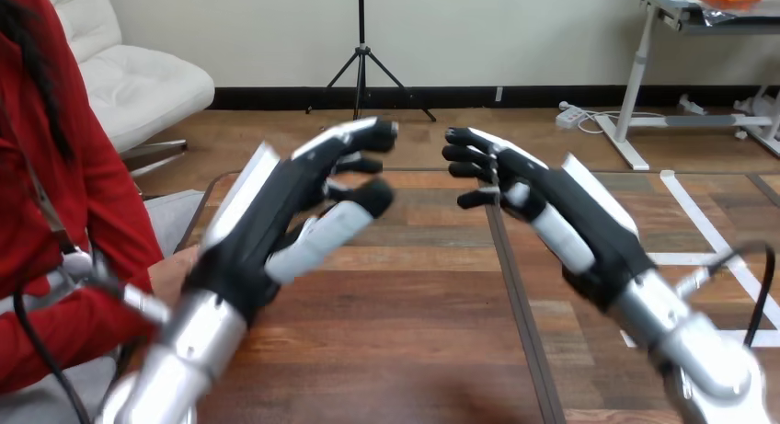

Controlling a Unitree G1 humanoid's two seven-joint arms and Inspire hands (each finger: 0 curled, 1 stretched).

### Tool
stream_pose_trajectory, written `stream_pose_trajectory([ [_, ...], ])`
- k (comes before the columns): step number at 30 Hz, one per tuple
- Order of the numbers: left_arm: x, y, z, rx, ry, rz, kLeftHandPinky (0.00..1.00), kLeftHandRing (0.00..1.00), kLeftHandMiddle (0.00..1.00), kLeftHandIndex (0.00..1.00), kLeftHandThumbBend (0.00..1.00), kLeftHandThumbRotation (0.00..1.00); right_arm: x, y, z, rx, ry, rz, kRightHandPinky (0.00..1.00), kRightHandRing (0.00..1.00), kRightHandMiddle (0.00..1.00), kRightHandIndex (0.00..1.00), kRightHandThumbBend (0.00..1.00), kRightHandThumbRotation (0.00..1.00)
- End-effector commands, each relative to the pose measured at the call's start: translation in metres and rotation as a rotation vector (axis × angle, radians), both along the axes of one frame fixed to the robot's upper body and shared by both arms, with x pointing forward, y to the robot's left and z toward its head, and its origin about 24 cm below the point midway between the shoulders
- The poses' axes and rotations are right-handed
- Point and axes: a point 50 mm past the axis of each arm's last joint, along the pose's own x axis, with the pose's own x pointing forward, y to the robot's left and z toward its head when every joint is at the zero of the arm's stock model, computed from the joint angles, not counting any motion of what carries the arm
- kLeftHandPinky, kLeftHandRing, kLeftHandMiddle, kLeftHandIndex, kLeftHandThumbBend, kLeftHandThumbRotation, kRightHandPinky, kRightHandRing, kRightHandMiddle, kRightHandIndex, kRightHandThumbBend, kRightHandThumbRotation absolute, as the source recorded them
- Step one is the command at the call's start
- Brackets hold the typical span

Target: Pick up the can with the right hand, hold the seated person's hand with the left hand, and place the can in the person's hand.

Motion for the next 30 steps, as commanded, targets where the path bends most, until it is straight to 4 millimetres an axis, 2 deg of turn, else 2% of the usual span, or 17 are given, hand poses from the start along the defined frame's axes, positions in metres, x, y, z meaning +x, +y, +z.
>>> stream_pose_trajectory([
  [1,-0.008,0.007,-0.002,-0.130,-0.021,0.032,0.56,0.71,0.75,0.73,0.77,1.00,-0.010,0.000,0.012,0.112,-0.086,-0.017,0.78,0.87,0.88,0.90,1.00,1.00],
  [7,-0.021,0.008,-0.011,-0.214,0.015,0.028,0.49,0.65,0.70,0.67,0.70,1.00,-0.026,-0.001,0.005,0.169,-0.088,-0.033,0.78,0.87,0.88,0.90,1.00,1.00],
  [13,-0.034,0.010,-0.019,-0.232,0.041,0.039,0.47,0.63,0.67,0.65,0.65,1.00,-0.043,-0.003,-0.003,0.204,-0.081,-0.059,0.80,0.87,0.88,0.91,1.00,1.00],
  [30,-0.053,0.019,-0.028,-0.227,0.083,0.063,0.47,0.63,0.66,0.63,0.50,1.00,-0.082,-0.007,-0.029,0.294,-0.004,-0.107,0.85,0.87,0.88,0.91,1.00,1.00],
])
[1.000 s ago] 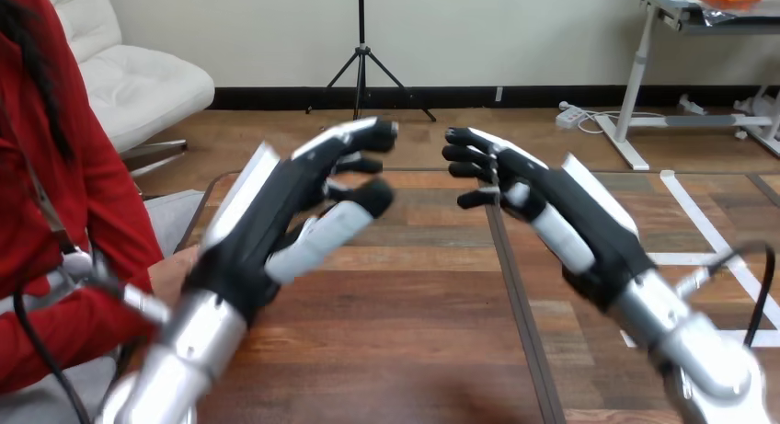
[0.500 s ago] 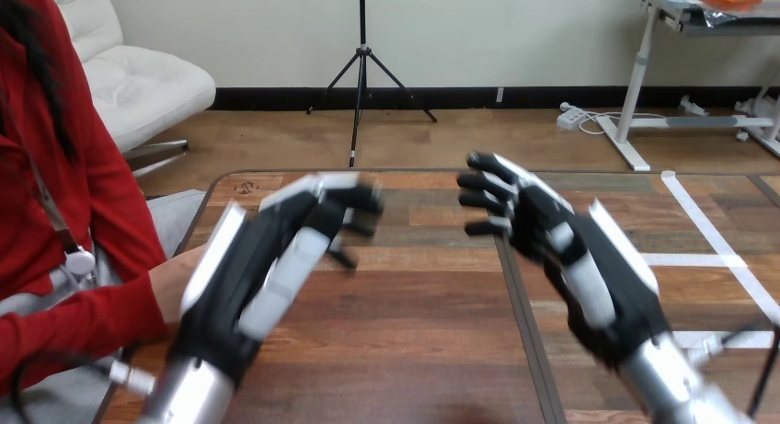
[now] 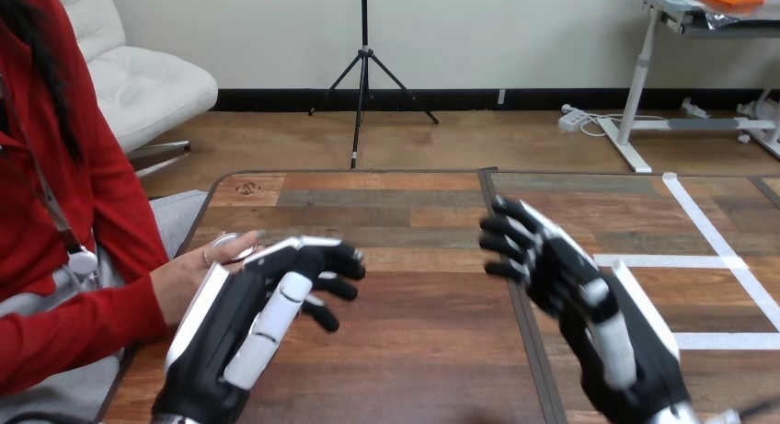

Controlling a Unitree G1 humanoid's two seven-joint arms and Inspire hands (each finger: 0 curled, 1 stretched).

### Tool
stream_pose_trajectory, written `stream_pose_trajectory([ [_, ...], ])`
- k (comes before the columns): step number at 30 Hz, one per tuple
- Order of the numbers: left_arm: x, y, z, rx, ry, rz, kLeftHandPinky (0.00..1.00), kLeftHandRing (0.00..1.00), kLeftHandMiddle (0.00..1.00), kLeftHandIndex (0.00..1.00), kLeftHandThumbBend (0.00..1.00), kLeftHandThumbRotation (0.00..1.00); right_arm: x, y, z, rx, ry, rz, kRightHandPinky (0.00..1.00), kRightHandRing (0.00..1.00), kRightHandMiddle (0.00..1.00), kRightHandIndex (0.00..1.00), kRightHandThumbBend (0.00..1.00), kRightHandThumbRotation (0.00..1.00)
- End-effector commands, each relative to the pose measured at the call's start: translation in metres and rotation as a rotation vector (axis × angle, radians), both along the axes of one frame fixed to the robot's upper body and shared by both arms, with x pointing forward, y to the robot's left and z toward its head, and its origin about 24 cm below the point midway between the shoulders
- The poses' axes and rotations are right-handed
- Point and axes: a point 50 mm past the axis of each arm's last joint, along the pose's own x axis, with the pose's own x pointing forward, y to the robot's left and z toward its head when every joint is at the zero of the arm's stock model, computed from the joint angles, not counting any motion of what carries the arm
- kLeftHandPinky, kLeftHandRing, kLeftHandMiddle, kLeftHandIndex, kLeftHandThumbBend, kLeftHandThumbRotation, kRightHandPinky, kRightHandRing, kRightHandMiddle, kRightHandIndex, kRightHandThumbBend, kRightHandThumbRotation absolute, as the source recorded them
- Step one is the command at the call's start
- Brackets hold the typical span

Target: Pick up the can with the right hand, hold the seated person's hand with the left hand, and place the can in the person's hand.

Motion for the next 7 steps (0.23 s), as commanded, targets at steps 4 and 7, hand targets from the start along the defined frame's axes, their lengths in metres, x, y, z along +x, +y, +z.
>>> stream_pose_trajectory([
  [4,0.0041,0.0030,0.0245,-0.016,-0.130,-0.006,0.49,0.64,0.66,0.62,0.50,1.00,-0.0043,-0.0016,0.0106,0.042,-0.087,-0.027,0.85,0.86,0.88,0.90,1.00,1.00],
  [7,0.0039,0.0040,0.0246,-0.028,-0.131,-0.002,0.50,0.64,0.67,0.62,0.50,1.00,-0.0070,-0.0030,0.0085,0.036,-0.086,-0.032,0.85,0.86,0.88,0.90,1.00,1.00],
])
